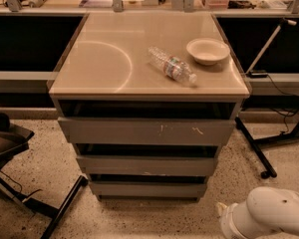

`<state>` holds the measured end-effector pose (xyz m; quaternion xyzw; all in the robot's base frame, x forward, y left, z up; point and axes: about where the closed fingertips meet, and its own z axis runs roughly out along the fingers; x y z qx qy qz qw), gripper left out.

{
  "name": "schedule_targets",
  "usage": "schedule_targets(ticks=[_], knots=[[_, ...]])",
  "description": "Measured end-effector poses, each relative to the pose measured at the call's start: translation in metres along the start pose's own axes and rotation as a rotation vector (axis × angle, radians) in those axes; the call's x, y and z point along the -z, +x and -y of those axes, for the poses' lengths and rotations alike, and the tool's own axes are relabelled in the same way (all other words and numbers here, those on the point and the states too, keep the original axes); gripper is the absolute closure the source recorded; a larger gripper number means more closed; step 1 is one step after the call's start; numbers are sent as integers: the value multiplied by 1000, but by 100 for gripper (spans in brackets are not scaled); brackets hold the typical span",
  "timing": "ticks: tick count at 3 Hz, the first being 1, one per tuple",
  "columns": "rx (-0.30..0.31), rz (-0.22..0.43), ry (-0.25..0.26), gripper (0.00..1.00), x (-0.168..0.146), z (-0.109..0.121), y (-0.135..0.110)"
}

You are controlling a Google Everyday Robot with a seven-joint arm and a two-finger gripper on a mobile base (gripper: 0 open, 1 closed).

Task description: Open bottom drawer

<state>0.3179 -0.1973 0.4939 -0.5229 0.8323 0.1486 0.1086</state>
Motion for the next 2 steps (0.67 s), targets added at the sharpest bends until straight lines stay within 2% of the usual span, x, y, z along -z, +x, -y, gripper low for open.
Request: schedule_targets(ticks=[1,2], knots=[[-42,6,24,0,-65,27,7],[-49,32,98,0,-110,72,-25]])
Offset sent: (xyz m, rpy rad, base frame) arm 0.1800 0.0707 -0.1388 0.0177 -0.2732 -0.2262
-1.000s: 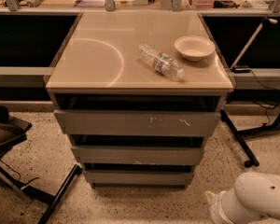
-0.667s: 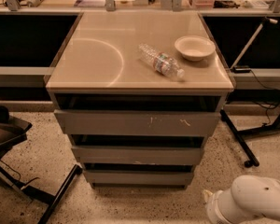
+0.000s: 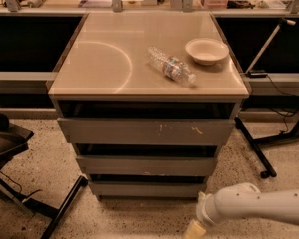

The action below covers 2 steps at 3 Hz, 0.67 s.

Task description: Open bottom drawer

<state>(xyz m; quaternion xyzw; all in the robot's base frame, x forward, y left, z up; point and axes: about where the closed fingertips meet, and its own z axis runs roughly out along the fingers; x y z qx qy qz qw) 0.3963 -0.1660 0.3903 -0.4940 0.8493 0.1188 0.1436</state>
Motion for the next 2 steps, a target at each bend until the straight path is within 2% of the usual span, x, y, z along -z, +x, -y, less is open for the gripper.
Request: schedule_targets(ticks=[1,2], knots=[[-18,125,107,0,-3,40,-52],[-17,152,128,0,-2,45,-59]])
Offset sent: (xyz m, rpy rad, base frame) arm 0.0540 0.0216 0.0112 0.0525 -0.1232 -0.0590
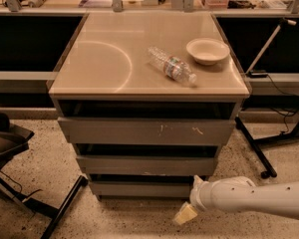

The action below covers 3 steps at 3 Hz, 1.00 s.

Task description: Open bottom drawer

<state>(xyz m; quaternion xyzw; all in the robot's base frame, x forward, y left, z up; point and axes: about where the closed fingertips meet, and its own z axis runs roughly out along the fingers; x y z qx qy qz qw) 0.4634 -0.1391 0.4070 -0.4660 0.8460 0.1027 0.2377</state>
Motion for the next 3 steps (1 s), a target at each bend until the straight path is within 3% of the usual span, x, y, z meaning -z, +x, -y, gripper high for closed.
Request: schedule_targets(ticks=[1,2,3], knots=[[0,0,0,0,0,0,0],[-25,7,-54,0,-27,-3,5],[-105,28,-182,0,-69,-11,26]])
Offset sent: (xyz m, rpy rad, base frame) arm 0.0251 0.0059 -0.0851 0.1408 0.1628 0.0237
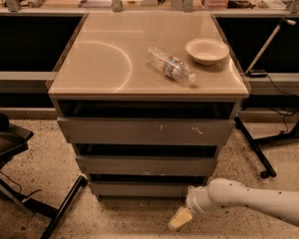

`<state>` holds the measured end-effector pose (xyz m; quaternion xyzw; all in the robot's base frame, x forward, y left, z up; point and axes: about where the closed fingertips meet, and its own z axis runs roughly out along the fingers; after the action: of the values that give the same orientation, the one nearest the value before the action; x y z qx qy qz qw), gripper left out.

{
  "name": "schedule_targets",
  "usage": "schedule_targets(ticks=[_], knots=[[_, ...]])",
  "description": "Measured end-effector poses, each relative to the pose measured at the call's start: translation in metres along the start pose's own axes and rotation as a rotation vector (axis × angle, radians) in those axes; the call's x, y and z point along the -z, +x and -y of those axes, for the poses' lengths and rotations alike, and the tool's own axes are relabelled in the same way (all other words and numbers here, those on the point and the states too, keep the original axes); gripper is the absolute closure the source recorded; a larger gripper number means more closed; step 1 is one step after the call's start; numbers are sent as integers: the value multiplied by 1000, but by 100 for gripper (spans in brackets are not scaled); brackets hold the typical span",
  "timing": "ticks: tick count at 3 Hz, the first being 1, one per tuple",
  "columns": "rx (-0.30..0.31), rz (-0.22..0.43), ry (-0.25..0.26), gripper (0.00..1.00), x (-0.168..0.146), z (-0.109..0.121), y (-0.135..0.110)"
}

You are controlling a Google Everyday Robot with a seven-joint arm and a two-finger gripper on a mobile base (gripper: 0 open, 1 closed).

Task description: Open bottom drawer

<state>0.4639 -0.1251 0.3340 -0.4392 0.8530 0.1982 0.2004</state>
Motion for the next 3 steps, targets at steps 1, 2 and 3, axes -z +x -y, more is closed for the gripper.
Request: schedule_targets(ticks=[1,2,3], knots=[[-130,15,-124,0,-45,28,18],[-129,16,-123,0,-45,29,18],[-80,83,-107,0,-58,46,11]])
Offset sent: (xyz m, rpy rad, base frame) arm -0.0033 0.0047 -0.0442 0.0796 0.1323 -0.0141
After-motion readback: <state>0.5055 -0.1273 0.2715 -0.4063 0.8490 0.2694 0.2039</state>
